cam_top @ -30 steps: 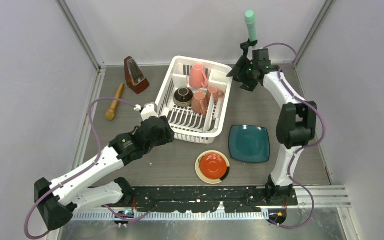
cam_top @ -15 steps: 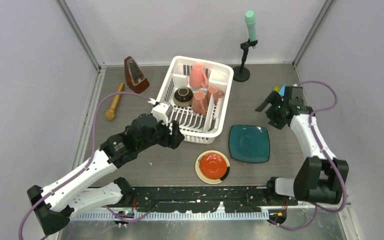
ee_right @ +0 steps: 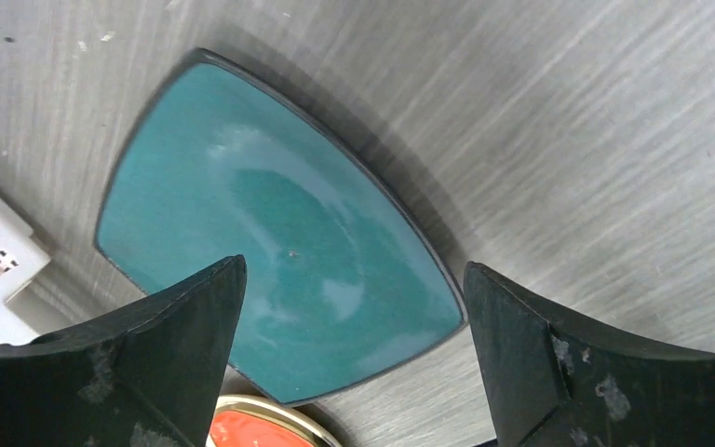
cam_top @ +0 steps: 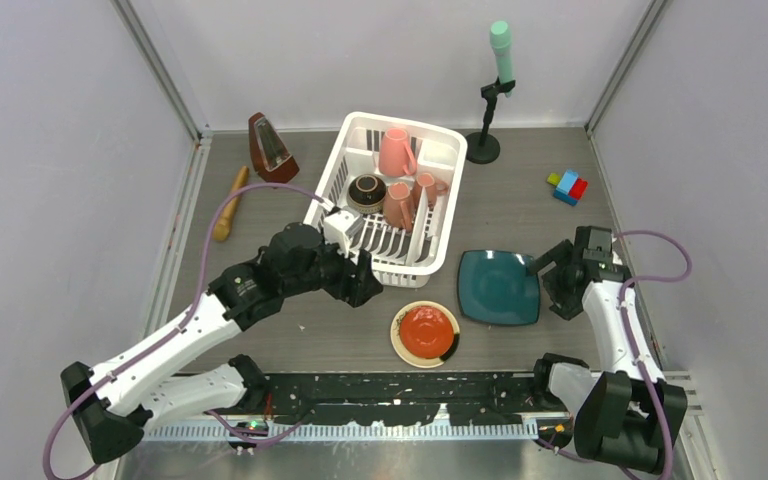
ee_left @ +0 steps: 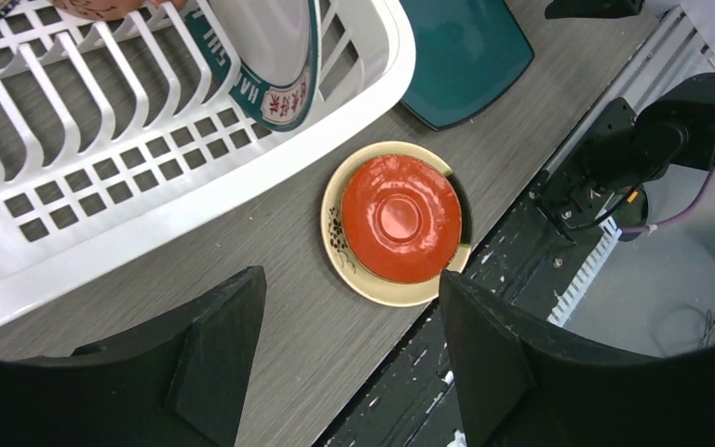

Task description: Load the mixed dishes into the dish rack

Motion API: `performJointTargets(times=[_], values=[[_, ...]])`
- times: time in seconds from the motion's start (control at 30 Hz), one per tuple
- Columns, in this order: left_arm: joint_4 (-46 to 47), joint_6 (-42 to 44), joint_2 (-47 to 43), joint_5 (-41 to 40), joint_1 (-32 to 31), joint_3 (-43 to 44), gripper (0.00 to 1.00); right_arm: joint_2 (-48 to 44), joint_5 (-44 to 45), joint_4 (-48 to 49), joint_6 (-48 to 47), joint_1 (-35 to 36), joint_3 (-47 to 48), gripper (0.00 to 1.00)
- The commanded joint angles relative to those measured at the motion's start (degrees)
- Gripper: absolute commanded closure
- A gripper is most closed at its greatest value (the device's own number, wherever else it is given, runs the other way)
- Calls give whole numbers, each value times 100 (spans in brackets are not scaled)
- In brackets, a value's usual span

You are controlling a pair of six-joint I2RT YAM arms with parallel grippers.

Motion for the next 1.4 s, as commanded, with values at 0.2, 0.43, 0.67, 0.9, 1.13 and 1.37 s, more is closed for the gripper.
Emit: performJointTargets(times=[0.2, 0.43, 0.67, 0.9, 1.13, 1.37], values=[[360, -33, 249, 392, -25, 248, 28, 18, 390, -217, 668, 46, -405, 7], [254, -14, 348, 231, -25, 379, 28, 167, -930, 831, 1120, 92, -1049, 11], [110, -22, 305, 129, -25, 385, 28, -40, -1981, 2150, 1338, 163, -1517, 24], [109, -34, 354, 88, -25, 437, 28, 130, -2339, 3030, 1440, 163, -1837, 39], [247, -60, 271, -85, -25, 376, 29, 67, -2082, 4409, 1706, 163, -2339, 41], [412, -87, 76, -270, -25, 193, 29, -92, -1517, 5644, 1898, 163, -2844, 41]])
